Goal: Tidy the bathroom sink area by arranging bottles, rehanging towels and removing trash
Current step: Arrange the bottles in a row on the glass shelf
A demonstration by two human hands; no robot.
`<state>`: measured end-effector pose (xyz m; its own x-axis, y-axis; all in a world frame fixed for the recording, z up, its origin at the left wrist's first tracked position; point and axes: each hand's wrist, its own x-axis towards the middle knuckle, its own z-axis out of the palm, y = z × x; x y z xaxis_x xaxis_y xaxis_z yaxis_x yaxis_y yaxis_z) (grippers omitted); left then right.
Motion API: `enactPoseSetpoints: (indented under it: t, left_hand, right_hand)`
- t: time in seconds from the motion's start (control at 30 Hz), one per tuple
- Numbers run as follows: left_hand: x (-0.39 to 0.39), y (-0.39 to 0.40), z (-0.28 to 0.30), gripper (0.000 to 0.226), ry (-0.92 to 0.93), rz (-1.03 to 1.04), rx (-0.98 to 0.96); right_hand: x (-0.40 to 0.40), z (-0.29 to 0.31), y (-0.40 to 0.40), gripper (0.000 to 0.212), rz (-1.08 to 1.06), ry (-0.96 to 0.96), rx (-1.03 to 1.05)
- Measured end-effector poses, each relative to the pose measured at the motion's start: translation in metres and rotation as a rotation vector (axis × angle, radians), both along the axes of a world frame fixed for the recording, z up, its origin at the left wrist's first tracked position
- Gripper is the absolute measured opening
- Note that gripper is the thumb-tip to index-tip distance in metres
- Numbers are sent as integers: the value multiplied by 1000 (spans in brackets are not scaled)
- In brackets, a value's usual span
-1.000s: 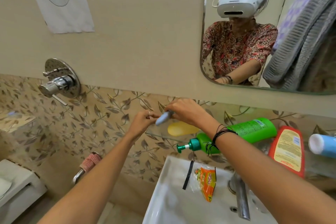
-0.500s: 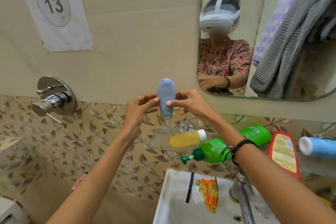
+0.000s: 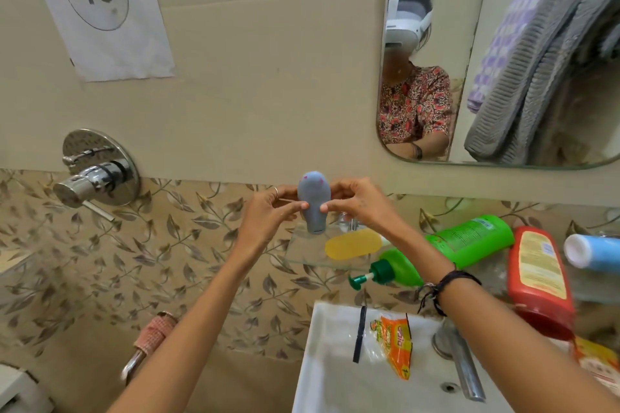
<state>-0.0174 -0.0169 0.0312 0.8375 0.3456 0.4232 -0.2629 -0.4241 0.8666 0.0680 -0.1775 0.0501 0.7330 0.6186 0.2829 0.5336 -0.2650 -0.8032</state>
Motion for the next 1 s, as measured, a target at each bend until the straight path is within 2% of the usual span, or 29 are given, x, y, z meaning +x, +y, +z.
enactPoseSetpoints:
  t: [0.17,0.3,0.5,0.57,0.63,0.67,0.73,0.8,0.9,1.0]
  left_hand:
    - [11,11,-13,27,37,2,18]
    - [15,15,-27,27,53,21,32]
    - [18,15,-38,34,40,-3,4]
    - [14,13,-42,33,1,149,38]
    - [5,13,-44,27,-117,321,114]
    - [1,12,-44,22,-191,342,188]
    - [-8,5,-42,12,-285,274,383]
    - [-11,-7,-39,9,-269,133,543]
    - [-1,-30,-34,9,-195,-13,648]
    - [15,-51,-33,20,-48,-65,678]
  right_hand:
    - [4,-9,13,27,-102,-106,-137]
    - [6,-13,16,22,-86,-154,-250]
    - [9,-20,15,25,-123,-136,-233]
    - [13,-20,10,29,-131,-118,-270]
    - [17,-17,1,33,-149,-130,-331]
    - [18,-14,-6,32,-161,-167,-368]
    - [18,-6,-21,22,-171,-258,-461]
    - [13,1,-35,13,-147,-296,-545]
    - [0,4,-45,24,-103,-362,-663]
    - [-10,-3,-46,40,-95,-488,-759]
